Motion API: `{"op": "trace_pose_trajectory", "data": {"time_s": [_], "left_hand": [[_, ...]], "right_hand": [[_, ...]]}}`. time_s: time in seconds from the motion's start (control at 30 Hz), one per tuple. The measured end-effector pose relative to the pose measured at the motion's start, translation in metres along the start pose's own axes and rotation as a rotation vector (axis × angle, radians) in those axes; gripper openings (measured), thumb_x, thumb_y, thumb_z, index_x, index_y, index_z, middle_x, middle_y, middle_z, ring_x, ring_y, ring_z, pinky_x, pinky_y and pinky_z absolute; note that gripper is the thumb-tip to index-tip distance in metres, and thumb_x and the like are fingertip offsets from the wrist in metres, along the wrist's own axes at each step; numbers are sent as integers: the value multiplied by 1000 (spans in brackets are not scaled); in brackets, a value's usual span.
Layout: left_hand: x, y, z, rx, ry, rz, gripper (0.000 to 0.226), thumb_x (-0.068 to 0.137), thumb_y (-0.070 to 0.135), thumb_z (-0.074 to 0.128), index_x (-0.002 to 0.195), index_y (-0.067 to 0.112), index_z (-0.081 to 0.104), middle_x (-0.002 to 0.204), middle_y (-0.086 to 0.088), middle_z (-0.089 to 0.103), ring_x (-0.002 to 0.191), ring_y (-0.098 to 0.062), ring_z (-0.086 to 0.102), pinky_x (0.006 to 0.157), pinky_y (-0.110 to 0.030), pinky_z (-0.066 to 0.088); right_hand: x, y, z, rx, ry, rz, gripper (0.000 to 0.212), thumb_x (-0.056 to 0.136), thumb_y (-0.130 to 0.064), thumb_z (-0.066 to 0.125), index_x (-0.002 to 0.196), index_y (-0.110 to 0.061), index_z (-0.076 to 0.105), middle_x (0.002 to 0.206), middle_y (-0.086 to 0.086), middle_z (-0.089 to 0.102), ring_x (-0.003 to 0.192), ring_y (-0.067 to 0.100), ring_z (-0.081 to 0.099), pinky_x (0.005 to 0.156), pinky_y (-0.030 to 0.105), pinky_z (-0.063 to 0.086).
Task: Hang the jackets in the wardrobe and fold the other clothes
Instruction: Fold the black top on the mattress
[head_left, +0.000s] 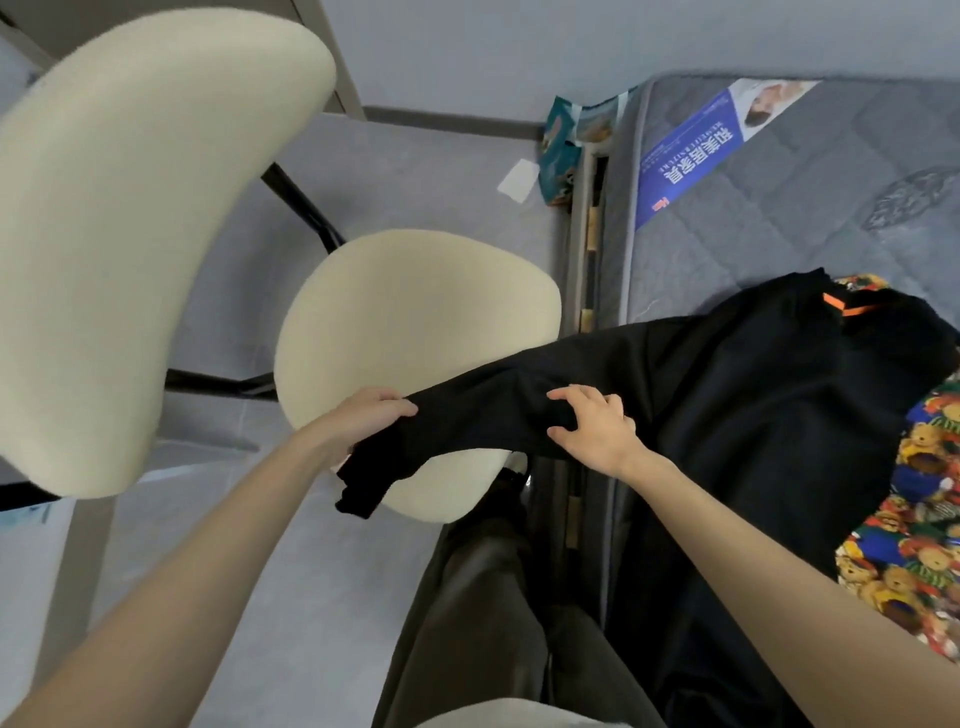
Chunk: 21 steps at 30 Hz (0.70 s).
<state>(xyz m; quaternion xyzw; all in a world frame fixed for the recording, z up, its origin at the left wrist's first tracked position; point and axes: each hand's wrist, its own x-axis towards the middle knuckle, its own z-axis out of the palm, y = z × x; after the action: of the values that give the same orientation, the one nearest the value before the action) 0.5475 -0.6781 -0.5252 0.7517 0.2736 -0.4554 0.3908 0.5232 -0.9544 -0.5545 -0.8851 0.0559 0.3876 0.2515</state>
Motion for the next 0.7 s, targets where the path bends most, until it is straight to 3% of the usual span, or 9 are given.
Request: {"op": "trace_pose_trajectory", "data": {"time_s": [0.1, 0.23, 0.27, 0.33, 0.47, 0.53, 0.6, 0.7], "left_hand": [[-20, 32, 21, -220, -234, 7, 9, 91, 19, 56, 85, 15, 62, 87, -4, 65, 76, -16, 64, 58, -24, 51], [-36, 82, 66, -517, -433, 52, 12, 93, 9, 49, 97, 8, 61, 80, -4, 70, 65, -13, 68, 58, -24, 55], [-38, 95, 80, -569, -447, 51, 13, 93, 7, 47, 96, 7, 60, 76, -5, 71, 62, -14, 68, 57, -25, 56], [-42, 119, 111, -591, -474, 41, 15, 93, 7, 46, 100, 3, 59, 82, -14, 72, 71, -21, 71, 62, -29, 58], [-57, 148, 172, -473, -593, 29, 22, 95, 10, 45, 107, -2, 58, 110, -22, 65, 98, -28, 65, 82, -33, 53], [-69, 154, 200, -380, -670, 57, 26, 96, 13, 44, 114, 2, 58, 121, -19, 62, 108, -27, 62, 94, -35, 48], [-83, 156, 224, -273, -742, 105, 26, 97, 18, 44, 117, 9, 59, 124, -12, 63, 112, -22, 61, 98, -35, 46], [-102, 157, 251, -144, -765, 163, 25, 98, 30, 47, 118, 19, 58, 116, -3, 68, 104, -17, 66, 86, -33, 52]], "right_hand": [[-14, 9, -25, 52, 9, 41, 44, 92, -22, 57, 134, -28, 47, 140, 1, 44, 127, 27, 38, 106, 44, 34], [-53, 35, -56, 536, 8, 85, 12, 95, -23, 56, 101, -20, 66, 100, -1, 69, 91, 14, 62, 79, 18, 47], [-68, 42, -63, 669, 32, 102, 14, 95, -28, 55, 95, -20, 67, 93, -1, 70, 84, 12, 64, 73, 16, 47], [-98, 60, -73, 847, 89, 125, 26, 93, -45, 54, 94, -22, 68, 89, -6, 71, 81, 8, 65, 78, 21, 48], [-162, 95, -75, 1053, 131, 59, 53, 64, -69, 68, 107, -39, 64, 109, -9, 66, 101, 5, 64, 88, 27, 50], [-187, 106, -67, 1001, 229, 51, 56, 62, -58, 78, 112, -43, 58, 111, -13, 62, 102, -2, 60, 88, 19, 49], [-202, 119, -54, 844, 442, 88, 48, 72, -32, 81, 112, -33, 54, 105, -12, 62, 98, 0, 59, 85, 17, 47], [-222, 135, -42, 861, 789, 138, 26, 83, -2, 65, 103, -16, 58, 93, -7, 64, 89, 8, 59, 81, 19, 46]]}}
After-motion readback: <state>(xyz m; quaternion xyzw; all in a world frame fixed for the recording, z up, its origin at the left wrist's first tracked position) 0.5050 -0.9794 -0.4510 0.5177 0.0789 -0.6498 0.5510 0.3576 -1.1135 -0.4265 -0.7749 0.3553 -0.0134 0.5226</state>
